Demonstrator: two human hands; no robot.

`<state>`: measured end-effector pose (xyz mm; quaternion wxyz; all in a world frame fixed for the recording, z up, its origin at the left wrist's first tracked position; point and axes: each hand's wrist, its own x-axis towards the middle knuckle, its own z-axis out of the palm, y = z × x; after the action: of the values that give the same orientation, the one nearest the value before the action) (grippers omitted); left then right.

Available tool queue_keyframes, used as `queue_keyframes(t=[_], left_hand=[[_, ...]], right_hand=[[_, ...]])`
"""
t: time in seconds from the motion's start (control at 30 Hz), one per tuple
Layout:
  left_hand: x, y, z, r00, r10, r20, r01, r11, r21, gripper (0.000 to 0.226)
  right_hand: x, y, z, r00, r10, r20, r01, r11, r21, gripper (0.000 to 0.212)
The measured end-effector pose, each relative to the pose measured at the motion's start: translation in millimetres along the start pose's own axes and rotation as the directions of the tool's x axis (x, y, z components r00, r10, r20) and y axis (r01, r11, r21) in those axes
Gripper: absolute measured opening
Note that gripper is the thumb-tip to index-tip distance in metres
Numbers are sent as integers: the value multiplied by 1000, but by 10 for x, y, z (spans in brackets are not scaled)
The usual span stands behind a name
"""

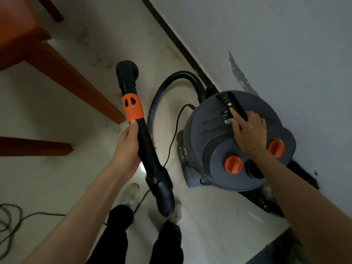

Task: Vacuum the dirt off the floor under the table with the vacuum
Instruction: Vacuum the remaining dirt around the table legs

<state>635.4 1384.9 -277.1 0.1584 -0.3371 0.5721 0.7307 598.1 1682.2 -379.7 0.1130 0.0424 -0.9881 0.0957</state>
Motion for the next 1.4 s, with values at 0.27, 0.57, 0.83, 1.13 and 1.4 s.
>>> queue_keyframes(t=[0.27, 0.57, 0.83, 1.13, 1.4], left_hand=[[-730, 353, -50, 993, 100, -68, -105, 992, -76, 35], [-1622, 571, -540, 987, 39, -155, -71, 976, -204, 32], [-1468, 78, -1059, 927, -158, -340, 45, 947, -317, 33], [-731, -570, -1500, 935, -186, -301, 176, 982, -62, 40], [494, -1147, -1980, 955, -226, -191, 238, 970, 41, 35]], right_hand=[[-220, -514, -394, 885, 288, 366, -311, 950, 5, 43], [-494, -2467, -1475, 474, -146, 868, -804, 330, 495, 33], [-1065, -2903, -1368, 229, -390, 892, -797, 451, 402, 47], [-1359, -3113, -608, 365, -271, 891, -611, 652, 449, 20], [-1402, -3462, 739, 503, -90, 860, -650, 616, 445, 25]])
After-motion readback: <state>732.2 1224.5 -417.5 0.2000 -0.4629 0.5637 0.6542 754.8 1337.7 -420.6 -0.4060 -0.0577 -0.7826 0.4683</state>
